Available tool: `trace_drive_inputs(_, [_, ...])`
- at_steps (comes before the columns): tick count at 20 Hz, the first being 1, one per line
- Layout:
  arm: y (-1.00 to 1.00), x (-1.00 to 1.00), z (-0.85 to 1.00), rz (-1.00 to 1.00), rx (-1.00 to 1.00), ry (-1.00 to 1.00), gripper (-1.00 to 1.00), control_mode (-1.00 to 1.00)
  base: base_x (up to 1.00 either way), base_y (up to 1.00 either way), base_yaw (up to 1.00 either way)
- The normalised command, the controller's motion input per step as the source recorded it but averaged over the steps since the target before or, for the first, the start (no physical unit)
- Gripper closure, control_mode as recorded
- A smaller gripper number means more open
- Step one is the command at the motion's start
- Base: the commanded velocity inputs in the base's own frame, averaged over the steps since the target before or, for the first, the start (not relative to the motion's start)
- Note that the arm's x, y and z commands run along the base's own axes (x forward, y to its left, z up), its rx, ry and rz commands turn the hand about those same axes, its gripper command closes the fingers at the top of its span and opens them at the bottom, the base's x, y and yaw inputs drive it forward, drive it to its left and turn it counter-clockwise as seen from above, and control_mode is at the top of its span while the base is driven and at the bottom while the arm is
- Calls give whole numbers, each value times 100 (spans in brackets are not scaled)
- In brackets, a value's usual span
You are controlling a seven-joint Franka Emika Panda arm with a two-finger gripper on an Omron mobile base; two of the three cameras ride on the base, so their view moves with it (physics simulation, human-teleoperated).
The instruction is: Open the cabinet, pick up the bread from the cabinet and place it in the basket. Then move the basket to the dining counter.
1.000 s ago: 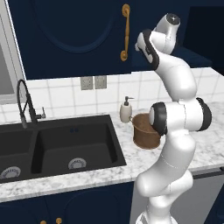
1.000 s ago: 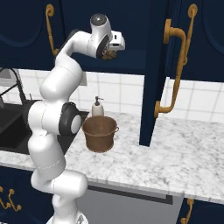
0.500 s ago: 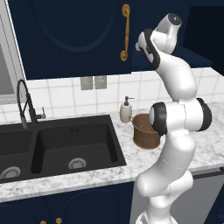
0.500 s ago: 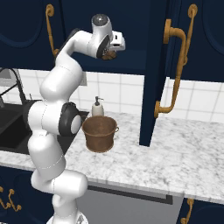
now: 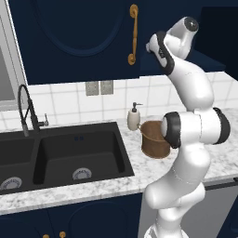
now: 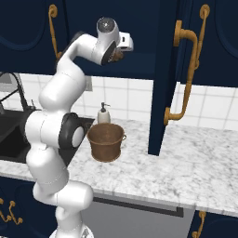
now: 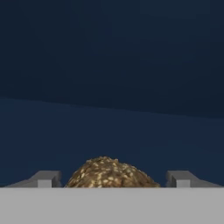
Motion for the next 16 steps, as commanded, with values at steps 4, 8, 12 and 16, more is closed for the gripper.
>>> trace_drive_inputs(4, [0, -52, 2, 0, 0, -17, 100, -100, 0, 0, 0])
trace_drive_inputs(8, [0, -92, 12, 0, 0, -1, 100, -100, 0, 0, 0])
trace_drive_inputs(12, [9, -100, 18, 0, 0, -2, 100, -100, 0, 0, 0])
trace_drive_inputs(16, [13, -87, 20, 0, 0, -1, 100, -100, 0, 0, 0])
